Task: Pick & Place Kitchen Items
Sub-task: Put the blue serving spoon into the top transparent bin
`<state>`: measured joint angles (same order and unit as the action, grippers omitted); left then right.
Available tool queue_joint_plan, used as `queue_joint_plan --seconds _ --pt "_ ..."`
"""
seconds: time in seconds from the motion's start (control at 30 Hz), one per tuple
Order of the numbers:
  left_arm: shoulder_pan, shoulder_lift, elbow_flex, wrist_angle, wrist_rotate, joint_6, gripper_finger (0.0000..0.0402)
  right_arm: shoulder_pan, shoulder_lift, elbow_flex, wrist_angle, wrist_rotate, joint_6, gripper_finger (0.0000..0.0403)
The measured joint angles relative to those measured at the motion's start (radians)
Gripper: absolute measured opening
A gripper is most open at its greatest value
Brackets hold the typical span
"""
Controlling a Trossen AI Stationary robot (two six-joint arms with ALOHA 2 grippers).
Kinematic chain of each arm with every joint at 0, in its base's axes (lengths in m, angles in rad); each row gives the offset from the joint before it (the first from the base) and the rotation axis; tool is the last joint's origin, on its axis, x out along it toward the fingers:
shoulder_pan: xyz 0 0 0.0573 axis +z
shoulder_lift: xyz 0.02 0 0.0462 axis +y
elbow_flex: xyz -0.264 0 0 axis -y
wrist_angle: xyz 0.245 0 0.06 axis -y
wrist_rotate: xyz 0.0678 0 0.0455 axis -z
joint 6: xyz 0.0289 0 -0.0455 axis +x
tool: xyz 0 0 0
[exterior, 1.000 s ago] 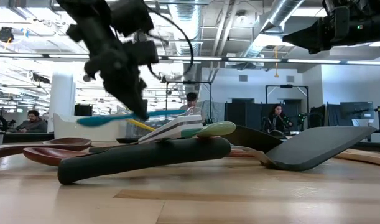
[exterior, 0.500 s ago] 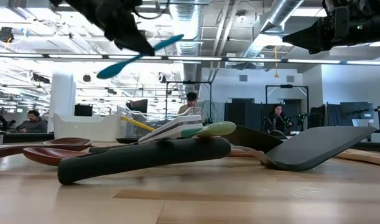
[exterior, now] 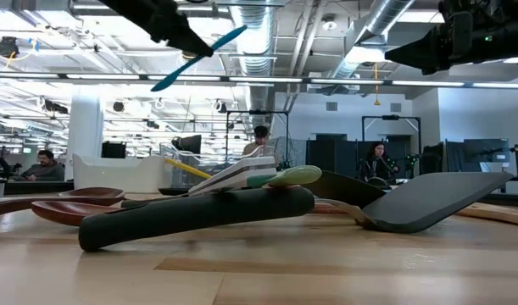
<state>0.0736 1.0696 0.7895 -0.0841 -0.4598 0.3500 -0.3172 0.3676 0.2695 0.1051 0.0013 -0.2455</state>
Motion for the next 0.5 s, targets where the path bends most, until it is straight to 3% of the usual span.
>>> queue_joint_plan --seconds 0.2,0.5 --pt "0.144 0.073 0.000 0.120 0.059 0.065 0.0017 0.000 0.000 0.000 0.000 0.000 0.002 0.0001" --pt "0.346 0.215 0.000 0.248 0.231 0.065 0.0017 0.001 0.000 0.000 0.000 0.000 0.002 0.0001"
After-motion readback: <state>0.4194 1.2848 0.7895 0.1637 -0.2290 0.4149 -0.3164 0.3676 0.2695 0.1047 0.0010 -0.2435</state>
